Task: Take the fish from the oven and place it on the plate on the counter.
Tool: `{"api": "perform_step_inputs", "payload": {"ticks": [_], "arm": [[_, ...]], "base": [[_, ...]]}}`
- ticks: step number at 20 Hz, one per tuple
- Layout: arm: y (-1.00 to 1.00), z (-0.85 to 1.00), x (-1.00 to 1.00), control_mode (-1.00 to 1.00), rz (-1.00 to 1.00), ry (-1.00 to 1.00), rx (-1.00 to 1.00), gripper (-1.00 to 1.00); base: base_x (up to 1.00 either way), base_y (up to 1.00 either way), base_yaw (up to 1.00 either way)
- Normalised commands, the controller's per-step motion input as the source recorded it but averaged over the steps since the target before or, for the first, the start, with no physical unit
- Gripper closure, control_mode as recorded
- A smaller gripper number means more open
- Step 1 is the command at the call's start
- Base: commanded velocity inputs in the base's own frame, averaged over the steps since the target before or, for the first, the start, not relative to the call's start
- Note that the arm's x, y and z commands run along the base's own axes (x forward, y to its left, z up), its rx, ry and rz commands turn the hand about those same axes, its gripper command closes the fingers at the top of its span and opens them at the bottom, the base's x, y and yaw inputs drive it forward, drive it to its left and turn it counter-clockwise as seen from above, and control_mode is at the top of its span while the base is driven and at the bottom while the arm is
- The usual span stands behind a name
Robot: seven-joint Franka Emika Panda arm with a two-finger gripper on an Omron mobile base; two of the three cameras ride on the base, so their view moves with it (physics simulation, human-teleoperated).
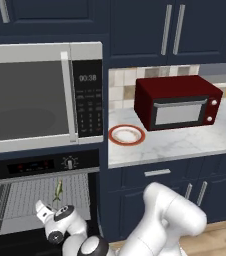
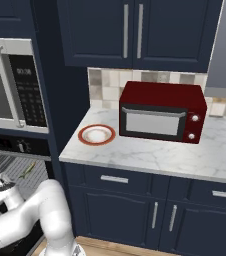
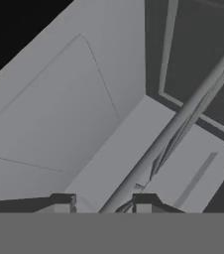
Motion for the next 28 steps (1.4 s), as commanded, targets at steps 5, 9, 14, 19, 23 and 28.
{"api": "perform_step_inputs", "payload": {"ticks": [5,9,14,19,23,28], "arm": [[0.13,-0.01,-0.61,-1.0,0.1,0.09,0.0,1.0],[0.18,-0.04,-0.65,-1.0,0.09,0.15,0.0,1.0],[0.2,-0.08,-0.66,-1.0,0.06,0.16,0.0,1.0],[0.17,-0.04,-0.74,-1.0,0.07,0.21,0.0,1.0],[0.17,-0.01,-0.79,-1.0,0.08,0.19,0.0,1.0],[0.15,0.0,-0.83,-1.0,0.09,0.12,0.0,1.0]], "base": [[0.0,0.0,0.0],[0.0,0.0,0.0],[0.0,0.0,0.0],[0.0,0.0,0.0],[0.0,0.0,0.0],[0.0,0.0,0.0]]}}
